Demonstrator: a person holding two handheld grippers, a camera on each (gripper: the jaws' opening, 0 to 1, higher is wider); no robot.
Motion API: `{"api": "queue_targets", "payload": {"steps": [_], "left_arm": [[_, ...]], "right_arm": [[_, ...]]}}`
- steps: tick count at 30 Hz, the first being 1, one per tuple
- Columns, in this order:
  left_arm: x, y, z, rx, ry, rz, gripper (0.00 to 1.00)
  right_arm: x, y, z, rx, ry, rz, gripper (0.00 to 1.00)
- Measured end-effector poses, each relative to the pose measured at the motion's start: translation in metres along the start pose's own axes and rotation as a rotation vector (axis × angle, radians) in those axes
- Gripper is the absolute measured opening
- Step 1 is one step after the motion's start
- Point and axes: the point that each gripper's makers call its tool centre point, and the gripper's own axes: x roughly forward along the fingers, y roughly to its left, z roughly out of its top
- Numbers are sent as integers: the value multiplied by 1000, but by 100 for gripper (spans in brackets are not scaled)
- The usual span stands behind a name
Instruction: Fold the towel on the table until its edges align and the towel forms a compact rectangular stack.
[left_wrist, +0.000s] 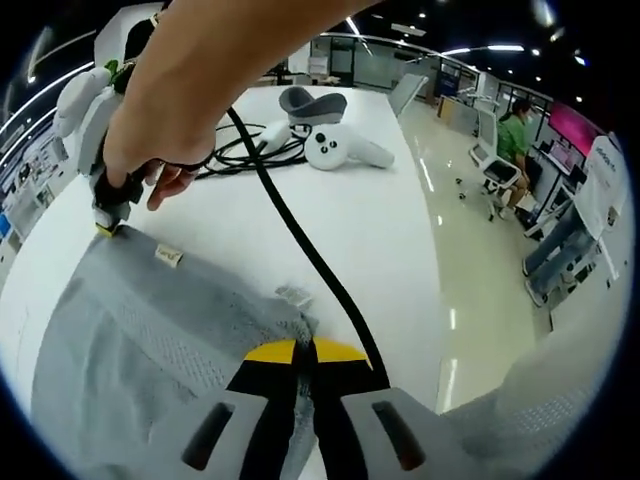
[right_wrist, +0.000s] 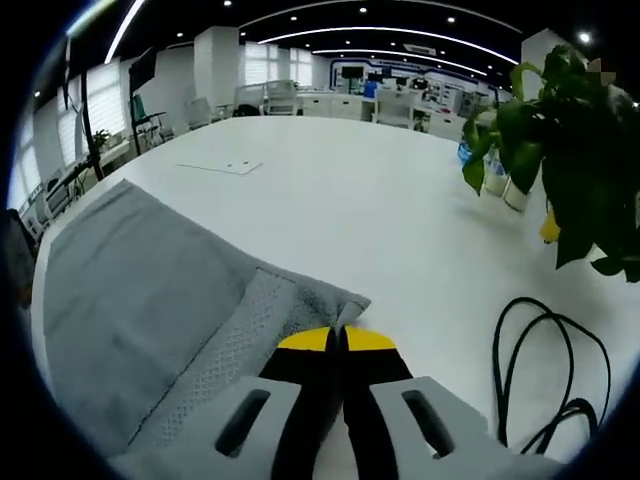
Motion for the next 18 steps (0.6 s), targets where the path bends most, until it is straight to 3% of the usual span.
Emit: {"api": "queue_targets", "payload": {"steps": [4, 18], "left_arm": [[-9, 8, 6, -34, -26, 20, 4], [-47, 25, 17, -43, -94, 95, 4]], "right_arm": [[-6, 2, 13, -14, -16, 2, 0], [-19, 10, 44, -31, -34, -3, 0]]}}
